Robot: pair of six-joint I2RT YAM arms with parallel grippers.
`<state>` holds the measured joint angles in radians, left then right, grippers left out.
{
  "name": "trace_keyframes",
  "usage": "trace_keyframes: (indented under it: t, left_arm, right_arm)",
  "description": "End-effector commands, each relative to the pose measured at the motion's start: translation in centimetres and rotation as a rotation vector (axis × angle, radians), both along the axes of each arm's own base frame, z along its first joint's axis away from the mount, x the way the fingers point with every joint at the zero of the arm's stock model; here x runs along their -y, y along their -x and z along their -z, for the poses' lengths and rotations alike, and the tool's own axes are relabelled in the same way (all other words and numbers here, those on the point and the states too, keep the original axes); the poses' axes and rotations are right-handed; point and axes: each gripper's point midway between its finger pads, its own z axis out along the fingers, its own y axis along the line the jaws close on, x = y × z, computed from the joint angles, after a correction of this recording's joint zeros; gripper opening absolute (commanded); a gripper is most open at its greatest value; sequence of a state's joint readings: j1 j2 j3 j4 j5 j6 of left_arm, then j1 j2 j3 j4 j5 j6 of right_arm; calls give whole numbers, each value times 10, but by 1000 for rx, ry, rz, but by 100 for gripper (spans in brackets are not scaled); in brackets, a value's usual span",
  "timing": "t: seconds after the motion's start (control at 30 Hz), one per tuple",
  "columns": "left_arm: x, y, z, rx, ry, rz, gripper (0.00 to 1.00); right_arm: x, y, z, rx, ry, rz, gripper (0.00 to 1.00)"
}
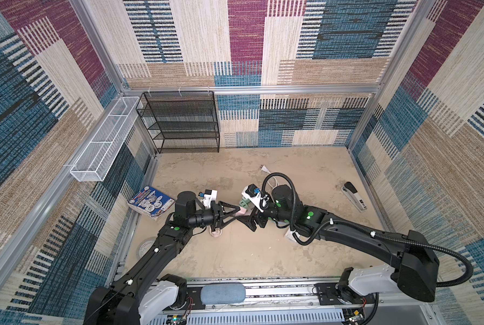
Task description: Insert the plug
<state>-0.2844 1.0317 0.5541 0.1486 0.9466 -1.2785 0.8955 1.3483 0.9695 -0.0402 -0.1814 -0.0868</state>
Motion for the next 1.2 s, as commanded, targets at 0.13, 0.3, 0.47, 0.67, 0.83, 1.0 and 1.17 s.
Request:
trace_keyframes:
  t: [0.13,0.3,0.47,0.67,0.83,1.0,1.17]
  left_arm:
    - [-10,-11,4,79,-75,-40,0]
    - [-21,-32,-9,203,-56,-182,0]
    - [-28,-43,-28,269,-6,-277,0]
    - [-23,-50,-42,273,35,-287,0]
    - [-10,-51,-47,269,74,-262,0]
    - [0,-48,-48,283,73,-256,0]
    - [11,-46,-51,294,83,-243,0]
  right_arm:
    - [35,-29,-38,-80,-222,229,100]
    - [58,-41,-57,-270,-451,301,100]
    - [66,-45,-59,-472,-608,367,88]
    - [55,-39,-36,-724,-717,259,76]
    - [44,-34,-21,-835,-752,169,82]
    - [40,-33,-24,-870,-798,127,87]
    - [37,-29,-31,-903,-851,70,75]
